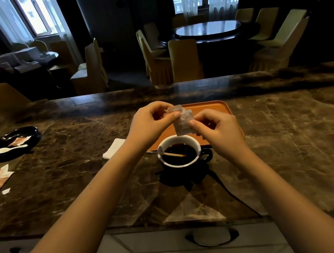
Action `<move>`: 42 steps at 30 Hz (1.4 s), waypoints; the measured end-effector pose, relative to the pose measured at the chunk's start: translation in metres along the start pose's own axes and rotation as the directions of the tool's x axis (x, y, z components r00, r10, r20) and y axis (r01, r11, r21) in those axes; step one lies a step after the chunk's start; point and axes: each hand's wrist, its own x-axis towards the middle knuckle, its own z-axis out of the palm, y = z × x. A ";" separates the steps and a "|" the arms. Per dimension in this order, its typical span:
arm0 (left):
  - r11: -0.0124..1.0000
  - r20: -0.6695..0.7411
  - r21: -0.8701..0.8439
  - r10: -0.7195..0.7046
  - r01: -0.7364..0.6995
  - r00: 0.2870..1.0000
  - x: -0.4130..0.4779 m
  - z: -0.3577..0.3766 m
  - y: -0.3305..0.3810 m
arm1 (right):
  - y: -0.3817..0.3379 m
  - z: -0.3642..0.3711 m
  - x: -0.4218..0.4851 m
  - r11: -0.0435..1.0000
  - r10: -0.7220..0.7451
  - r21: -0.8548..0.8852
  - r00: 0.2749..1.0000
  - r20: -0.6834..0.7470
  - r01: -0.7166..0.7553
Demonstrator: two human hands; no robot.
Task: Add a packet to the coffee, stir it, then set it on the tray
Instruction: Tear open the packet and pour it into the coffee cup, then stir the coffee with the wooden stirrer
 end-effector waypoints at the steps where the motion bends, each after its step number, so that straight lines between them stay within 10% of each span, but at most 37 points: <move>1: 0.998 0.015 -0.055 -0.033 0.034 0.999 -0.003 -0.001 0.000 | -0.002 0.000 -0.001 0.999 0.020 0.042 1.000 0.014 -0.020; 8: 0.963 -0.021 -0.249 -0.113 0.105 0.993 -0.038 -0.010 -0.006 | 0.000 0.005 -0.018 0.980 0.140 0.130 0.987 0.084 -0.150; 14: 0.966 0.004 -0.045 -0.255 0.255 0.967 -0.085 -0.046 -0.034 | 0.044 -0.010 -0.066 0.914 0.241 -0.315 0.967 -0.082 -0.254; 21: 0.879 -0.008 0.099 -0.468 0.466 0.884 -0.122 -0.034 -0.087 | 0.064 0.010 -0.101 0.760 0.401 -0.594 0.910 0.107 -0.265; 32: 0.828 -0.147 0.435 -0.322 0.354 0.935 -0.105 -0.019 -0.108 | 0.069 0.021 -0.107 0.683 0.365 -0.718 0.915 0.170 -0.139; 42: 0.869 -0.039 -0.229 -0.458 0.438 0.888 -0.059 0.002 -0.059 | 0.069 0.021 -0.108 0.702 0.339 -0.699 0.928 0.152 -0.141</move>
